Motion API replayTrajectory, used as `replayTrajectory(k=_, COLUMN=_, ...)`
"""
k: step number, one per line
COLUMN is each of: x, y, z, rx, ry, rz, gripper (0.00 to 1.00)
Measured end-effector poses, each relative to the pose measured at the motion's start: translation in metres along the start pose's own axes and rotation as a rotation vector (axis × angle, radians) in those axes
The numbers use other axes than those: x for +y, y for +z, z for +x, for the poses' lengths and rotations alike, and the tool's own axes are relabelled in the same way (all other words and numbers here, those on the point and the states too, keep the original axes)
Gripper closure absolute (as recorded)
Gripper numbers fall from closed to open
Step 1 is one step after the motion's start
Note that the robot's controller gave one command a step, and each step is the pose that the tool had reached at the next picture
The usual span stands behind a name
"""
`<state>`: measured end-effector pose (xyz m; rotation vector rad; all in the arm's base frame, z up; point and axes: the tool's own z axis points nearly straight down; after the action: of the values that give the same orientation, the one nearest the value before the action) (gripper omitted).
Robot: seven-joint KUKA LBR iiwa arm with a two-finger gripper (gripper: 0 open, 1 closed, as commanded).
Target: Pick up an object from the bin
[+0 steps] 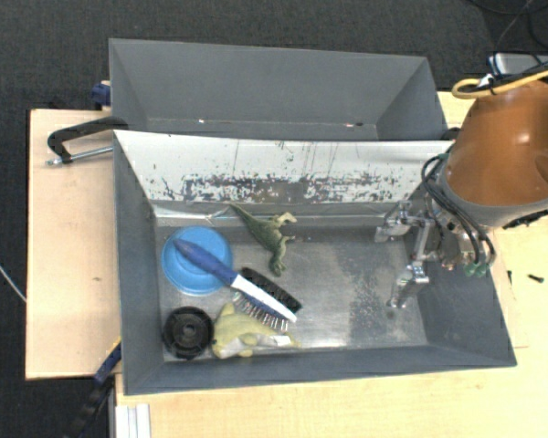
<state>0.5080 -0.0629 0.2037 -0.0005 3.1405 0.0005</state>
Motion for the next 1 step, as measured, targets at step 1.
replayTrajectory(k=1, x=0.0662, y=0.0846, z=-0.0333, rx=0.005, ry=-0.157, rz=-0.004, gripper=0.0)
